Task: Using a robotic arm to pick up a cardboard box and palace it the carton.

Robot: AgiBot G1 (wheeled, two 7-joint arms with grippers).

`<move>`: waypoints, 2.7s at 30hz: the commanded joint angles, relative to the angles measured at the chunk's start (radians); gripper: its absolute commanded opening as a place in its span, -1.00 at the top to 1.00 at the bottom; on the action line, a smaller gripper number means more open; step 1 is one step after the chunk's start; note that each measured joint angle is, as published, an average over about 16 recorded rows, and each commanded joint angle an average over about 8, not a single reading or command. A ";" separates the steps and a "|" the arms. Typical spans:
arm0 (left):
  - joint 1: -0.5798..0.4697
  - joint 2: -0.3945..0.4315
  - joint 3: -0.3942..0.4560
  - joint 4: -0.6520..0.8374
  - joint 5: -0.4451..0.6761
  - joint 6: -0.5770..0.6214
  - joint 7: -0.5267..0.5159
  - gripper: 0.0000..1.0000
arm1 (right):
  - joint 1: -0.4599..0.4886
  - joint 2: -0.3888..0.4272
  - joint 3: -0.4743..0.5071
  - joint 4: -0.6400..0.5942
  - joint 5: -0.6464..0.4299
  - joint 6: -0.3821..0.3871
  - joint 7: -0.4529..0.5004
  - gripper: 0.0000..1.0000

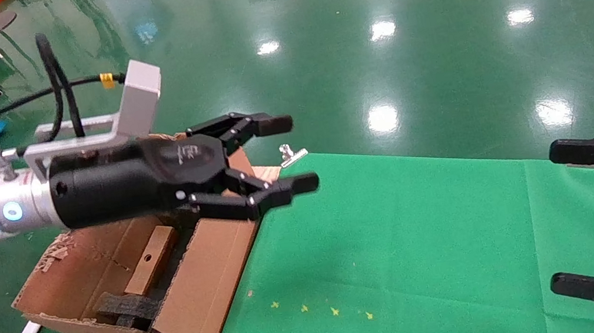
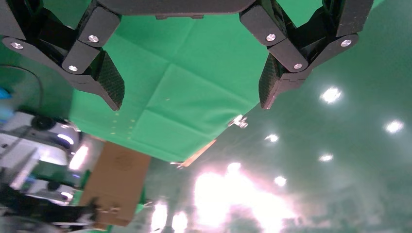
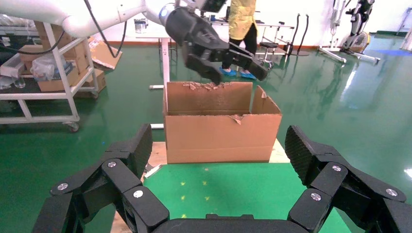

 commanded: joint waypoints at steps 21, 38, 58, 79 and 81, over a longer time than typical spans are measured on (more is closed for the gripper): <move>0.277 -0.017 -0.127 -0.341 -0.201 -0.013 0.153 -1.00 | 0.000 0.000 0.000 0.000 0.000 0.000 0.000 -1.00; 0.253 -0.016 -0.116 -0.310 -0.182 -0.014 0.143 -1.00 | 0.000 0.000 0.000 0.000 0.000 0.000 0.000 -1.00; 0.245 -0.015 -0.113 -0.302 -0.177 -0.013 0.141 -1.00 | 0.000 0.000 0.000 0.000 0.000 0.000 0.000 -1.00; 0.244 -0.015 -0.112 -0.300 -0.175 -0.012 0.140 -1.00 | 0.000 0.000 0.000 0.000 0.000 0.000 0.000 -1.00; 0.244 -0.015 -0.112 -0.300 -0.175 -0.012 0.140 -1.00 | 0.000 0.000 0.000 0.000 0.000 0.000 0.000 -1.00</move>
